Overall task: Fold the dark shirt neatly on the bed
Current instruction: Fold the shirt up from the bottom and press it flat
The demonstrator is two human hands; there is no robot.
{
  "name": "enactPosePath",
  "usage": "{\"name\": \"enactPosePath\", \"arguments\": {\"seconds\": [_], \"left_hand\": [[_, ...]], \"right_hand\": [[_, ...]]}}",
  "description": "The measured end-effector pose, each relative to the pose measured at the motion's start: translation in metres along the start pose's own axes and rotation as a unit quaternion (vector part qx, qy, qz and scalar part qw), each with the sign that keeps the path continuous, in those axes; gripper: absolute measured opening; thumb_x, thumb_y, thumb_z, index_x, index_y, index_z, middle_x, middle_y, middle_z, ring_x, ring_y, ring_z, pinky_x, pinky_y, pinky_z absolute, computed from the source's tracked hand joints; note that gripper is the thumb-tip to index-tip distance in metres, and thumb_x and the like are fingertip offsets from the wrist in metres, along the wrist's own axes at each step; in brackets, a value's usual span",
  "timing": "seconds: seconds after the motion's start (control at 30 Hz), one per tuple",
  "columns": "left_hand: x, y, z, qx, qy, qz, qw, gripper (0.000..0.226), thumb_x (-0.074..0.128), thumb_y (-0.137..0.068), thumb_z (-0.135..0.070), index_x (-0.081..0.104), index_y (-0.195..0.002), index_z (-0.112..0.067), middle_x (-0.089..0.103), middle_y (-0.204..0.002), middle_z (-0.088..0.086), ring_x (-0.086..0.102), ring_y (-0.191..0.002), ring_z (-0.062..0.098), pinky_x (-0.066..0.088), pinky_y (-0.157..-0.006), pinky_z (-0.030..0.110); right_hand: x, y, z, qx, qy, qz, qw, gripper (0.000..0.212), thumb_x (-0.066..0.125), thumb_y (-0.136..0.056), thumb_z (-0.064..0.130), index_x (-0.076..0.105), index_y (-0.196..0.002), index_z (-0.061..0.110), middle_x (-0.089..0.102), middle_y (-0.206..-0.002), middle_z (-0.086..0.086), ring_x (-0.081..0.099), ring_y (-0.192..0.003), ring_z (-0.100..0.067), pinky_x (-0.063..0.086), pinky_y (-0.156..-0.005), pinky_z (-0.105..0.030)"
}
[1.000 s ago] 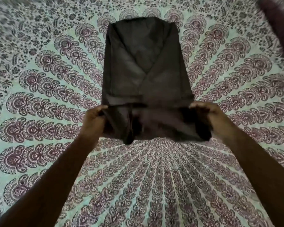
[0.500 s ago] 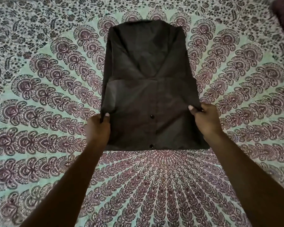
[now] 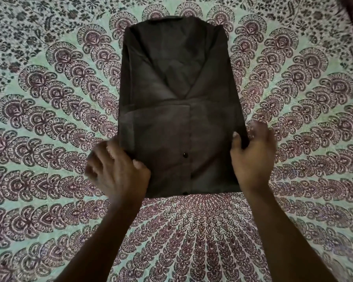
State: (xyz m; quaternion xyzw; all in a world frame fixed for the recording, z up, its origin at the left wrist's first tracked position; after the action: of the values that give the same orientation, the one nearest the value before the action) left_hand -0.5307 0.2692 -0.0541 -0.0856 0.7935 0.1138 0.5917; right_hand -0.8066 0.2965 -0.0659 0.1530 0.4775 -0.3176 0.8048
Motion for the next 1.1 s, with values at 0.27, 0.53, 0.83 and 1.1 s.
{"name": "enactPosePath", "arguments": {"seconds": [0.27,0.53,0.83,1.1], "left_hand": [[0.05,-0.023,-0.015,0.235,-0.089,0.09,0.964,0.088,0.051,-0.09,-0.067,0.021,-0.165,-0.03,0.003,-0.176,0.003,0.008,-0.161,0.033,0.02,-0.124,0.06],[0.068,-0.027,0.001,0.217,-0.107,0.106,0.965,0.096,0.038,-0.087,-0.083,0.008,-0.166,-0.037,-0.007,-0.175,0.006,-0.003,-0.159,0.045,0.016,-0.123,0.066],[0.033,-0.015,0.008,0.378,-0.143,0.074,0.912,0.081,0.028,-0.101,-0.069,0.035,-0.159,-0.014,0.034,-0.161,0.013,0.039,-0.142,0.039,0.034,-0.111,0.061],[0.017,0.047,0.072,0.413,-0.153,0.178,0.88,0.058,0.05,-0.094,-0.047,0.065,-0.131,-0.006,0.061,-0.138,0.015,0.064,-0.119,0.033,0.056,-0.101,0.051]], "right_hand": [[0.065,0.033,0.053,-0.258,0.096,0.183,0.944,0.058,0.038,-0.101,0.038,0.037,-0.159,0.028,0.018,-0.173,-0.004,0.014,-0.16,-0.029,0.031,-0.12,-0.056],[0.052,-0.021,-0.023,-0.226,0.224,0.16,0.934,0.077,0.028,-0.092,0.085,0.017,-0.161,0.051,0.006,-0.175,0.005,0.014,-0.16,-0.027,0.021,-0.123,-0.057],[-0.005,0.022,-0.035,-0.331,0.155,0.207,0.908,0.081,0.037,-0.101,0.067,0.018,-0.166,0.022,0.0,-0.174,-0.013,0.008,-0.16,-0.037,0.021,-0.125,-0.057],[-0.012,0.064,-0.091,-0.415,0.109,0.238,0.871,0.053,0.048,-0.104,0.032,0.051,-0.151,0.008,0.035,-0.167,-0.01,0.039,-0.151,-0.027,0.044,-0.111,-0.051]]}}
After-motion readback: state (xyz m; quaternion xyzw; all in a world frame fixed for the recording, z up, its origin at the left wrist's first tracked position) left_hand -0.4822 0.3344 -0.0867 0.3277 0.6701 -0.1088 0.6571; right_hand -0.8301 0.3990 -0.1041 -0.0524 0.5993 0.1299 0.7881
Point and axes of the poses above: each hand's wrist, its own y-axis away from the middle knuckle, its own x-axis out of the palm, z = x × y, the point moved 2 cm from there along -y, towards the middle knuckle
